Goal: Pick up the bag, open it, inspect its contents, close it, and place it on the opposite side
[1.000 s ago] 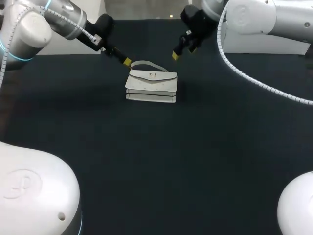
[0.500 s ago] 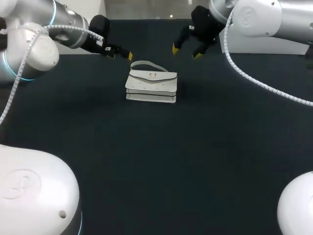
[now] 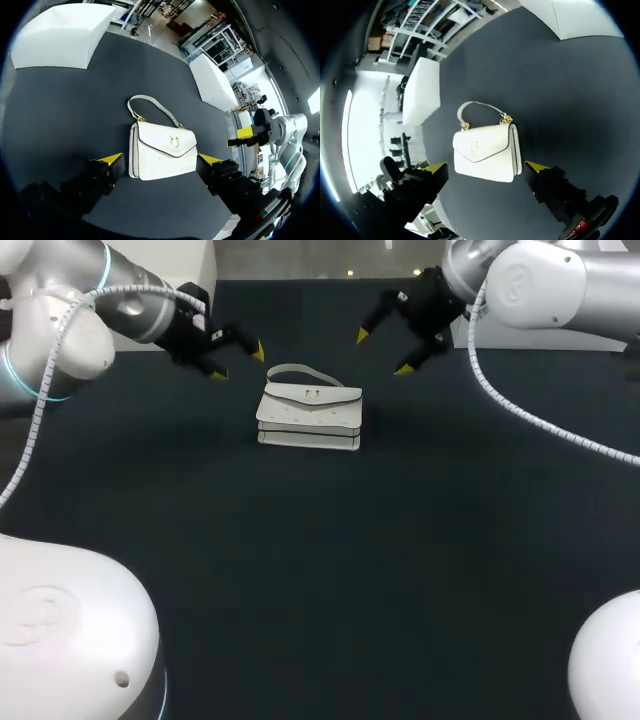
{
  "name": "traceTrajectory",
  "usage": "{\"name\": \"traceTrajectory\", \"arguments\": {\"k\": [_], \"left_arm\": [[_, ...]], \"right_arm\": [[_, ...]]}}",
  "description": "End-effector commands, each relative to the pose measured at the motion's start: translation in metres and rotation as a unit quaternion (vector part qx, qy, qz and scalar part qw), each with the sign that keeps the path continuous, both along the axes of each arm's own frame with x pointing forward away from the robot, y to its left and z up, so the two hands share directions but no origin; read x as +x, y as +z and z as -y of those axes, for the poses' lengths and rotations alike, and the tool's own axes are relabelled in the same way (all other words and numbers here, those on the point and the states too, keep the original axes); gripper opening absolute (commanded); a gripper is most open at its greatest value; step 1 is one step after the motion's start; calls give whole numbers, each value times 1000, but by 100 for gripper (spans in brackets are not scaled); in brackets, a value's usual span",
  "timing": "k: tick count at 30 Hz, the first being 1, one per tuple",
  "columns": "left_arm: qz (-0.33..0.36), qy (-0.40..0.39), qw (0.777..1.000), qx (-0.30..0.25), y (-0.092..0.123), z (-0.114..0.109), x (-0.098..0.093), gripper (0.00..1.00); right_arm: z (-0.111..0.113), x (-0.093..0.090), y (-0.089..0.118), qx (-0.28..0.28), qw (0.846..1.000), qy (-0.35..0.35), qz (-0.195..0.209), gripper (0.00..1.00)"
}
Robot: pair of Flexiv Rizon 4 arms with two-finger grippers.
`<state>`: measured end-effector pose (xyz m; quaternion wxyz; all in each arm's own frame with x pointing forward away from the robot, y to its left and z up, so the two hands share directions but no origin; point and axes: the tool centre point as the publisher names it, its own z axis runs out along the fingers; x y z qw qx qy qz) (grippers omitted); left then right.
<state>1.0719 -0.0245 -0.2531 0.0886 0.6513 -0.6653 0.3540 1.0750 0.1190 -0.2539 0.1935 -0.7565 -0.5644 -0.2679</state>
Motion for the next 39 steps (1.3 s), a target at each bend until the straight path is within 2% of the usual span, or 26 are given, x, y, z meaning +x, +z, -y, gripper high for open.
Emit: {"name": "traceTrajectory", "arguments": {"k": [1,8,12,13,15,17,21,22,24,26,34,39], "left_arm": [[-45,-23,998,-40,-10,-1,12,100],[-63,-22,996,-60,-32,-4,17,100],[-70,-29,994,-76,-41,-3,18,100],[-73,-30,994,-78,-43,-2,17,100],[-72,-32,993,-83,-47,-1,17,100],[-72,-38,992,-91,-50,0,16,100],[-71,-41,991,-108,-56,1,14,100],[-73,-38,991,-109,-57,1,15,100],[-75,-36,990,-115,-60,1,15,100],[-74,-33,990,-117,-62,1,15,100],[-89,-30,985,-143,-77,-2,19,100],[-99,-37,981,-160,-82,-1,21,100]], "right_arm": [[1,-4,-8,22,1000,-10,-12,100],[-2,-4,-26,52,998,-1,-40,100],[-4,-3,-34,75,996,20,-41,100],[-5,-3,-36,84,996,27,-35,98],[-6,-3,-40,94,994,47,-21,88],[-6,-3,-46,101,993,62,-16,91],[-7,-3,-59,119,988,95,-6,81],[-7,-2,-63,119,988,95,-7,83],[-7,1,-68,120,989,88,-19,94],[-7,4,-71,123,989,79,-28,97],[-15,11,-84,132,988,73,-41,88],[-21,14,-93,138,986,85,-41,73]]}}
